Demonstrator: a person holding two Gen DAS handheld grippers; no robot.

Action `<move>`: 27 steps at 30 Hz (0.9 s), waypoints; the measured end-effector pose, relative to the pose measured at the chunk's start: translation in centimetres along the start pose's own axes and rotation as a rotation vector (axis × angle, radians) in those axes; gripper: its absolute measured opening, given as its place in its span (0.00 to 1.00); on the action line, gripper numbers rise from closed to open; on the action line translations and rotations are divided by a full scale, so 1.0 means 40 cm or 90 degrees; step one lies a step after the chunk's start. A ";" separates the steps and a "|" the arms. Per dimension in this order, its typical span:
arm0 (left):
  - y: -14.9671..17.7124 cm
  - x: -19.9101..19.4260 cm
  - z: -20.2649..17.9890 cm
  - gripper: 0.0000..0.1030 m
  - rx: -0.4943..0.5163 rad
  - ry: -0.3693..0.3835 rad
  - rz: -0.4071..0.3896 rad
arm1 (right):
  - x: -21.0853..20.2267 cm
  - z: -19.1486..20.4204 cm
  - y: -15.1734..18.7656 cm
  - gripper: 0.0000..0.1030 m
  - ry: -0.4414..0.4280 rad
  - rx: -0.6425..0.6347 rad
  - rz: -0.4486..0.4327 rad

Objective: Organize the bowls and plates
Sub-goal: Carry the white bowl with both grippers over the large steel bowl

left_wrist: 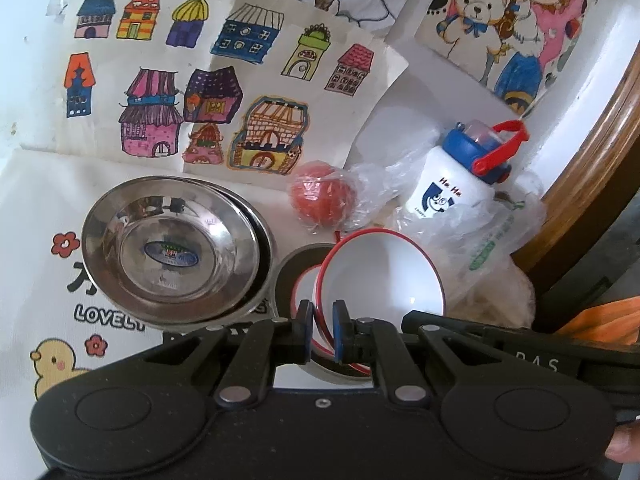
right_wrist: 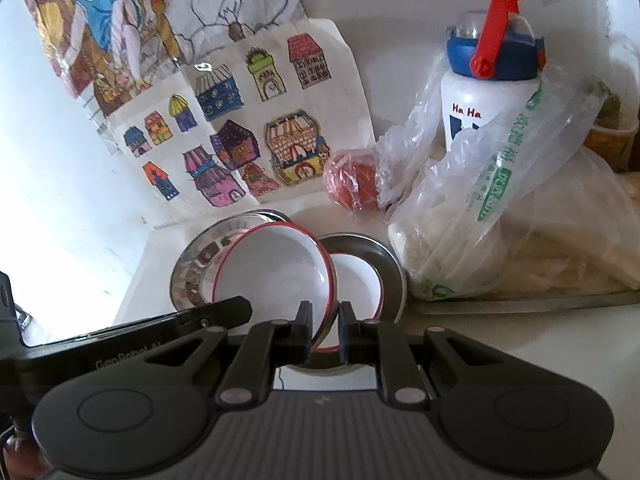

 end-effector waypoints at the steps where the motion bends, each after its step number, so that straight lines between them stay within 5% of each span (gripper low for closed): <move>1: -0.001 0.006 0.001 0.10 0.005 -0.002 0.003 | 0.008 0.000 -0.001 0.14 0.003 -0.001 0.005; 27: -0.021 0.110 0.028 0.10 0.004 -0.018 0.075 | 0.097 -0.008 -0.013 0.15 0.039 -0.015 0.060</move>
Point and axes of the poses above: each gripper's, at about its wrist camera, not at the fingertips, and x roughly the way its jaws point, z to its left, y to its underside, the point moved 5 cm from there along x, roughly the way its jaws point, and after that the axes turned 13 degrees about y, right-handed, at the moved point
